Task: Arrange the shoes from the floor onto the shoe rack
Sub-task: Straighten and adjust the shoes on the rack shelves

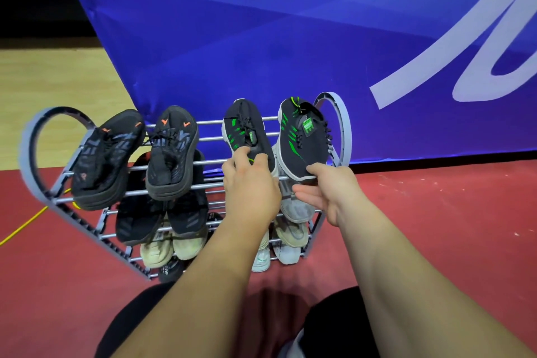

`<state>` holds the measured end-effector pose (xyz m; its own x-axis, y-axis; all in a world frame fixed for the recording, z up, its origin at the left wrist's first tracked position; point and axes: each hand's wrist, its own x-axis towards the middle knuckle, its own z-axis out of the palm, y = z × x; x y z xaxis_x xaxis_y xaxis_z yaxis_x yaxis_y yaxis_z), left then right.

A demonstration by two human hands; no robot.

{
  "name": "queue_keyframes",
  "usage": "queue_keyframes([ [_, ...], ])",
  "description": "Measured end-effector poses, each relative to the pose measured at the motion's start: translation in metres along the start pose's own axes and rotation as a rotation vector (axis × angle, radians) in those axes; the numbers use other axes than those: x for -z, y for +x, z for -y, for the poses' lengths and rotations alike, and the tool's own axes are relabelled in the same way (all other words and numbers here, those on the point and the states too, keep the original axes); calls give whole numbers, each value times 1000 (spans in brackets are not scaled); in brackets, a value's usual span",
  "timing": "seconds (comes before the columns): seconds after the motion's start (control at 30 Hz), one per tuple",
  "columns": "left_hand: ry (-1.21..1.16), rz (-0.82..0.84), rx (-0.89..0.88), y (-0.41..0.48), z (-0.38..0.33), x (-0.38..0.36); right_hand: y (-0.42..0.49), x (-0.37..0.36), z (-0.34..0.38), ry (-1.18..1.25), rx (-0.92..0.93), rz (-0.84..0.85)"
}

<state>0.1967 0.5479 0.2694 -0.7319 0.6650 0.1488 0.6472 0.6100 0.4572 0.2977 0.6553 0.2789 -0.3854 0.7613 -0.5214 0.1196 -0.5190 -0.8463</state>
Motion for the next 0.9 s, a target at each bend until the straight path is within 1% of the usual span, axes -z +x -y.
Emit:
queue_keyframes([
  [0.2,-39,-13,-19,2,4,2,2,-2,-1,97,31,16],
  [0.3,-138,-22,1,7,4,9,-1,-1,5,153,121,-4],
  [0.4,-242,-88,-37,17,6,17,-8,0,15,164,251,-30],
  [0.47,-398,-154,-55,22,8,23,-14,2,22,189,311,-15],
  [0.5,-490,-180,-33,23,7,27,-17,4,25,207,330,5],
  [0.67,-1015,-254,240,29,12,34,-32,11,36,288,413,124],
  [0.77,-1256,-220,360,35,15,35,-36,11,39,315,404,190],
  [0.9,-1535,-144,462,44,21,44,-36,9,43,397,327,187],
])
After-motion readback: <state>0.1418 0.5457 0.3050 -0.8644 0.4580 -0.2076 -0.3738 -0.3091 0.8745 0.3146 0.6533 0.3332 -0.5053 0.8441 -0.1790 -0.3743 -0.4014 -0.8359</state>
